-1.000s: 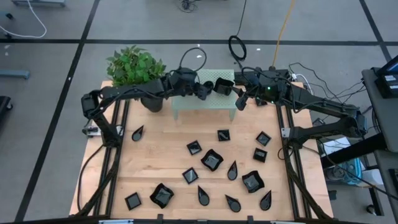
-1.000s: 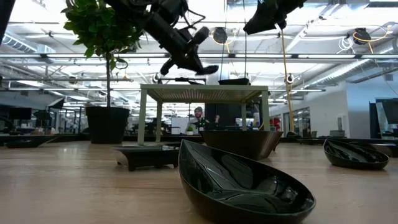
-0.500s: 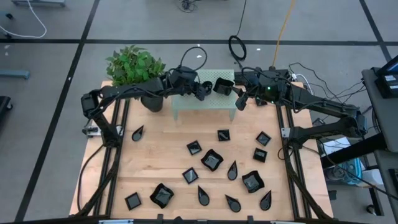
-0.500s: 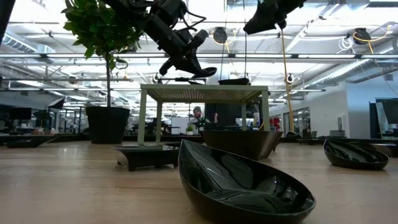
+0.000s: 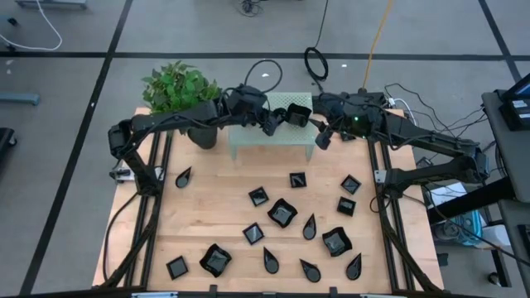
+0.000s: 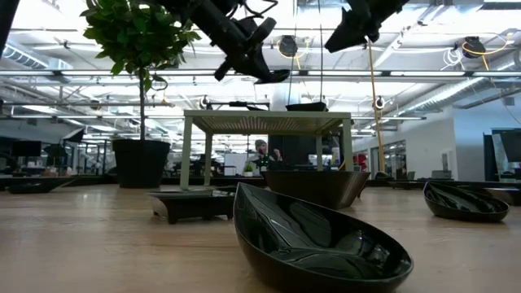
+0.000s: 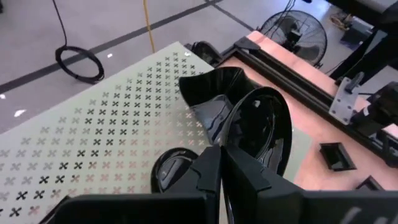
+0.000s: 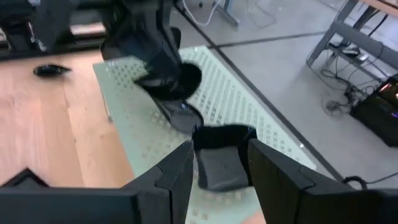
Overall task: Pick & Place Mini shaped plates
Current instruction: Stack the drop shaped plate on top of the other drop shaped plate on the shelf
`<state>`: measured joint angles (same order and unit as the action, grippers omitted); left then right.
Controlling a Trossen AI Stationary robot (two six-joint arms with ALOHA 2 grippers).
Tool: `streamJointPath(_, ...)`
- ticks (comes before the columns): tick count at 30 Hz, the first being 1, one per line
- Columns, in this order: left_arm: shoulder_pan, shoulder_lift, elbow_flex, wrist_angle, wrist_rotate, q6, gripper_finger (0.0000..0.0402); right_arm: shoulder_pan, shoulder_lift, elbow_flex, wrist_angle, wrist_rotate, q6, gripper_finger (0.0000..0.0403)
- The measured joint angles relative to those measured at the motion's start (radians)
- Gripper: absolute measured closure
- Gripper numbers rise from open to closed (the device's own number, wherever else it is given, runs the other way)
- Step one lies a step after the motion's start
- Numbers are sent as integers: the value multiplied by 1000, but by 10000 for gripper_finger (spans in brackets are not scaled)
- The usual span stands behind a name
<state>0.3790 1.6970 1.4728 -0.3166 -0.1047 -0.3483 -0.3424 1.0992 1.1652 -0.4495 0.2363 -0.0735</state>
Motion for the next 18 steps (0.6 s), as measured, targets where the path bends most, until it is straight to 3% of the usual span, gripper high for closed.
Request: streamJointPath(18,3,0,11,-147,14,4,383,-3,0,0,23,-2,-44,261)
